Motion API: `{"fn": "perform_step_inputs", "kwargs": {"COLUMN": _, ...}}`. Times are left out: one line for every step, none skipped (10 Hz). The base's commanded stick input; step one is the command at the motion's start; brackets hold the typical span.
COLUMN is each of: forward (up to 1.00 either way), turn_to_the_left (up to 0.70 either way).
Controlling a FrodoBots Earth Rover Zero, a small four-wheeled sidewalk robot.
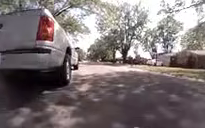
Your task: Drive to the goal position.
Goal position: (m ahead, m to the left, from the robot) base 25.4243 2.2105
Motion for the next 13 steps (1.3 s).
{"fn": "perform_step_inputs", "kwargs": {"forward": 1.0, "turn_to_the_left": 0.15}}
{"fn": "perform_step_inputs", "kwargs": {"forward": 1.0, "turn_to_the_left": 0.4}}
{"fn": "perform_step_inputs", "kwargs": {"forward": 1.0, "turn_to_the_left": 0.4}}
{"fn": "perform_step_inputs", "kwargs": {"forward": 1.0, "turn_to_the_left": 0.25}}
{"fn": "perform_step_inputs", "kwargs": {"forward": 1.0, "turn_to_the_left": 0.07}}
{"fn": "perform_step_inputs", "kwargs": {"forward": 1.0, "turn_to_the_left": 0.02}}
{"fn": "perform_step_inputs", "kwargs": {"forward": 1.0, "turn_to_the_left": 0.01}}
{"fn": "perform_step_inputs", "kwargs": {"forward": 1.0, "turn_to_the_left": 0.0}}
{"fn": "perform_step_inputs", "kwargs": {"forward": 1.0, "turn_to_the_left": 0.0}}
{"fn": "perform_step_inputs", "kwargs": {"forward": 1.0, "turn_to_the_left": 0.0}}
{"fn": "perform_step_inputs", "kwargs": {"forward": 1.0, "turn_to_the_left": 0.0}}
{"fn": "perform_step_inputs", "kwargs": {"forward": 1.0, "turn_to_the_left": 0.0}}
{"fn": "perform_step_inputs", "kwargs": {"forward": 1.0, "turn_to_the_left": 0.0}}
